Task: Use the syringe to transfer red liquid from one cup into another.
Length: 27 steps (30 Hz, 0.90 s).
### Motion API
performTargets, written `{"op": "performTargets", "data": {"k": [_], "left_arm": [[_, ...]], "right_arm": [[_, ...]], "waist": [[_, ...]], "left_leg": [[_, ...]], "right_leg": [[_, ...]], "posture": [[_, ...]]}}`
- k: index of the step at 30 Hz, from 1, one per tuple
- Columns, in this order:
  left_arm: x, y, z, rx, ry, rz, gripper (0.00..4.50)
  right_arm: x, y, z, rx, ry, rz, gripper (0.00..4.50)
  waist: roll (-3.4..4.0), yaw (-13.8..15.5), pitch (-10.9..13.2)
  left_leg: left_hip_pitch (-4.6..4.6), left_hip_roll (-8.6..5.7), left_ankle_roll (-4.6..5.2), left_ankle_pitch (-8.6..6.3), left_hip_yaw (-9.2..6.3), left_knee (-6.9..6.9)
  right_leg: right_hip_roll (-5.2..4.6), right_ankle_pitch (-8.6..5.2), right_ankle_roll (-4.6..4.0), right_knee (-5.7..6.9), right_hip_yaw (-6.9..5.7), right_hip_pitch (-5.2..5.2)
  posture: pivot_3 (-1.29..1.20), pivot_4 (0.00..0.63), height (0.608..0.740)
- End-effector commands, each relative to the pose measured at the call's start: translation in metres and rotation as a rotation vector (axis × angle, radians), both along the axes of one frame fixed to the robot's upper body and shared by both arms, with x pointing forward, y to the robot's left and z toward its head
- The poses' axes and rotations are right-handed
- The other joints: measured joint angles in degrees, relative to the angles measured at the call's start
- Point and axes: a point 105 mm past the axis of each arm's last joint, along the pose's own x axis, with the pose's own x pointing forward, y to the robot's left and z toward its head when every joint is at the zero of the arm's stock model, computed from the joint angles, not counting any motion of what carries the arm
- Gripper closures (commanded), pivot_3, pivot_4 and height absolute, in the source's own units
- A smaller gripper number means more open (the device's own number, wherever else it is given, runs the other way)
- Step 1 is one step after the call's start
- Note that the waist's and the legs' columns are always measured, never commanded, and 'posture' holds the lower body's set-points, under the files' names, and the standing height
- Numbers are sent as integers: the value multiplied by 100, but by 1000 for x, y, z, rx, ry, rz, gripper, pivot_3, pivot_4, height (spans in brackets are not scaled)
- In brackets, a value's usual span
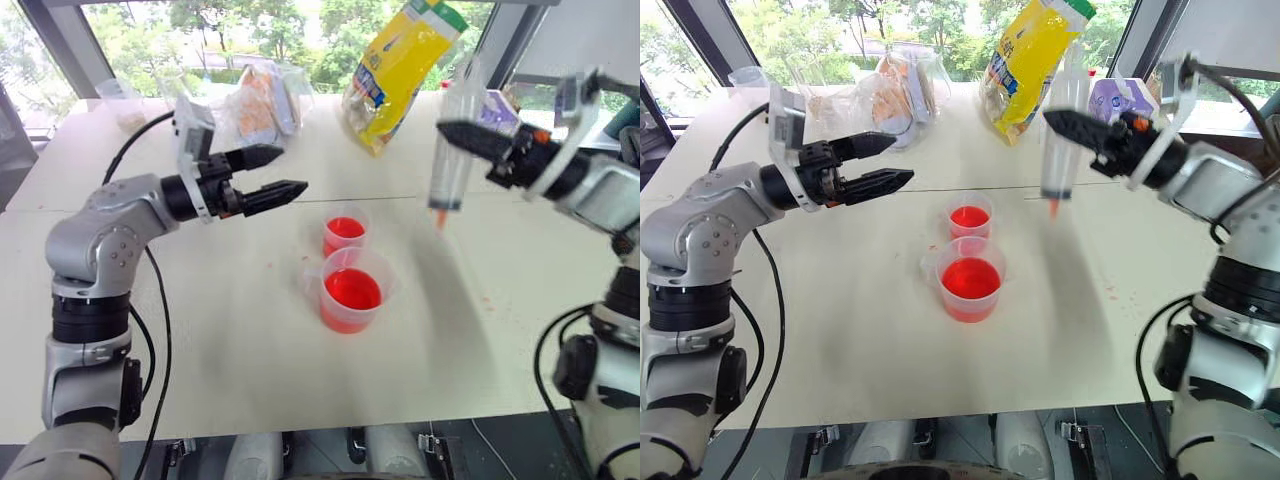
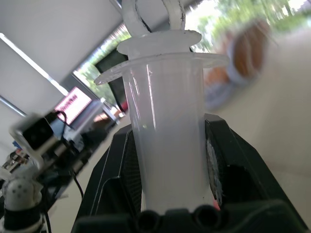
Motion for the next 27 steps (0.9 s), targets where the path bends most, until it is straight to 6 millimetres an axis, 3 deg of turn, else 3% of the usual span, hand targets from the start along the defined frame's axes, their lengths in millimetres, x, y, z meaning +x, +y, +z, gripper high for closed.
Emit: {"op": "performTargets", "data": {"k": [1,8,13,15,16,19,23,27], "left_arm": [[-11,1,5,15,-28,-17,11],[-19,1,-8,53,4,-15,11],[-19,-4,-9,54,-2,-18,11],[-20,-4,-9,59,-2,-22,0],[-20,-4,-10,62,-1,-23,0],[-23,-3,-14,92,13,-38,0],[-32,-2,-19,120,36,-71,0],[-37,1,-21,143,55,-84,0]], "right_arm": [[-12,-11,-15,-52,101,-21,3134],[-17,-39,-82,-140,421,-187,3134],[-23,-49,-113,-234,507,-256,3134],[-24,-55,-118,-269,512,-284,2073],[-25,-58,-118,-288,505,-292,1789],[-25,-67,-107,-367,440,-304,199],[-29,-73,-83,-576,306,-260,93],[-43,-65,-57,-676,183,-123,93]], "waist": [[0,-9,0],[-2,12,-1],[-2,23,-1],[-2,13,-1],[-2,11,-1],[0,7,0],[2,-2,0],[-1,6,1]], "left_leg": [[0,0,0,0,3,0],[1,1,0,0,3,4],[-2,-3,1,0,3,5],[-2,-3,1,0,3,5],[-2,-2,1,0,3,5],[-1,-2,1,0,2,5],[-1,-2,1,0,4,2],[-1,1,1,0,0,2]], "right_leg": [[1,0,0,0,3,-1],[9,0,1,0,4,-1],[9,0,2,-4,3,0],[9,0,3,-4,3,0],[11,0,3,-4,3,0],[11,-1,3,-3,3,-1],[13,-2,5,-4,4,-5],[17,-4,4,-6,3,-4]], "posture": [[0,150,740],[0,150,740],[0,150,740],[0,150,740],[0,150,740],[0,150,740],[0,150,740],[0,150,740]]}}
